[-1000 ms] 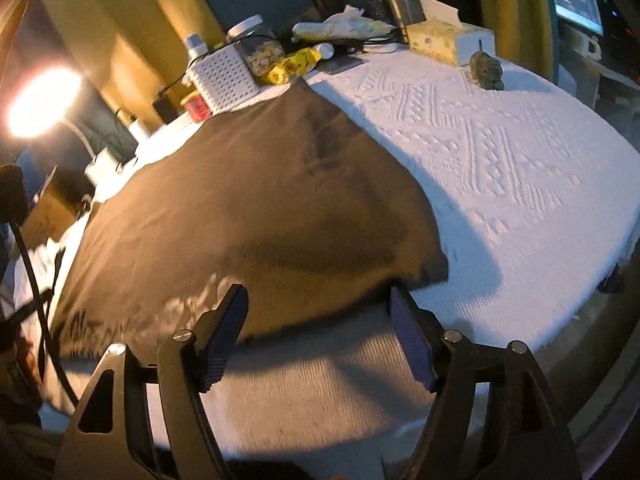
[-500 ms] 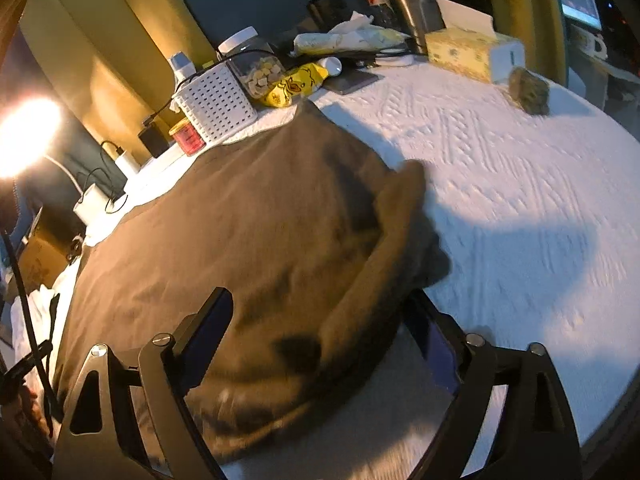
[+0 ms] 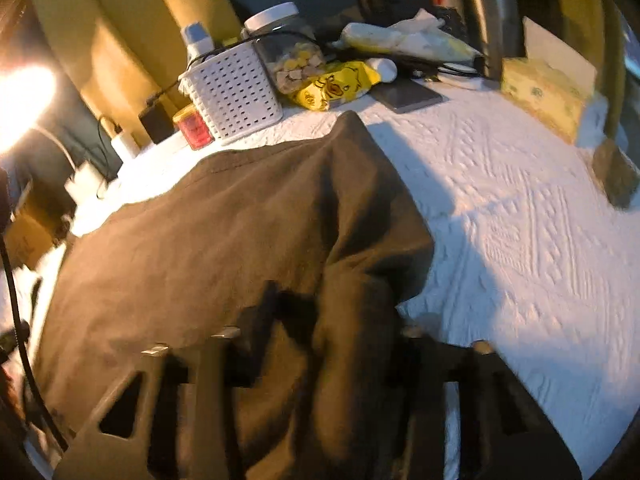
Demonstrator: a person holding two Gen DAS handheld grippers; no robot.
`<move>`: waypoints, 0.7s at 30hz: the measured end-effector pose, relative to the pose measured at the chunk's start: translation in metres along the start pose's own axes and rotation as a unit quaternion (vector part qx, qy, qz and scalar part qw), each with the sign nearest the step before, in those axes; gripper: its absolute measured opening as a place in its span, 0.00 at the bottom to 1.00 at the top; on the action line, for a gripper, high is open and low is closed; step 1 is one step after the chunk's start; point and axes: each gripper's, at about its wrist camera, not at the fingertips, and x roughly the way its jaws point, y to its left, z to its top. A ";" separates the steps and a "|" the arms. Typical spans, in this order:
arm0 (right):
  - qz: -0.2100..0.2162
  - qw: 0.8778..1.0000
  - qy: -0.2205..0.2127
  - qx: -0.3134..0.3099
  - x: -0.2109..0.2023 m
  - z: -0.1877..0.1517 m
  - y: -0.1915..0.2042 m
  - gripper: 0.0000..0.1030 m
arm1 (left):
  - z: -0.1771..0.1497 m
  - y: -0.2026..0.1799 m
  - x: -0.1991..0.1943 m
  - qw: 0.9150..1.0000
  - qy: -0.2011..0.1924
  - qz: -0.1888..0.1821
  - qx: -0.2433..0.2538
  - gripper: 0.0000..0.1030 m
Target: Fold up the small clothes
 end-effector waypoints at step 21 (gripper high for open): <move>0.077 0.994 -0.041 -0.072 -0.023 0.015 0.083 0.11 | 0.014 -0.009 -0.009 0.997 -0.057 -0.041 0.030 0.74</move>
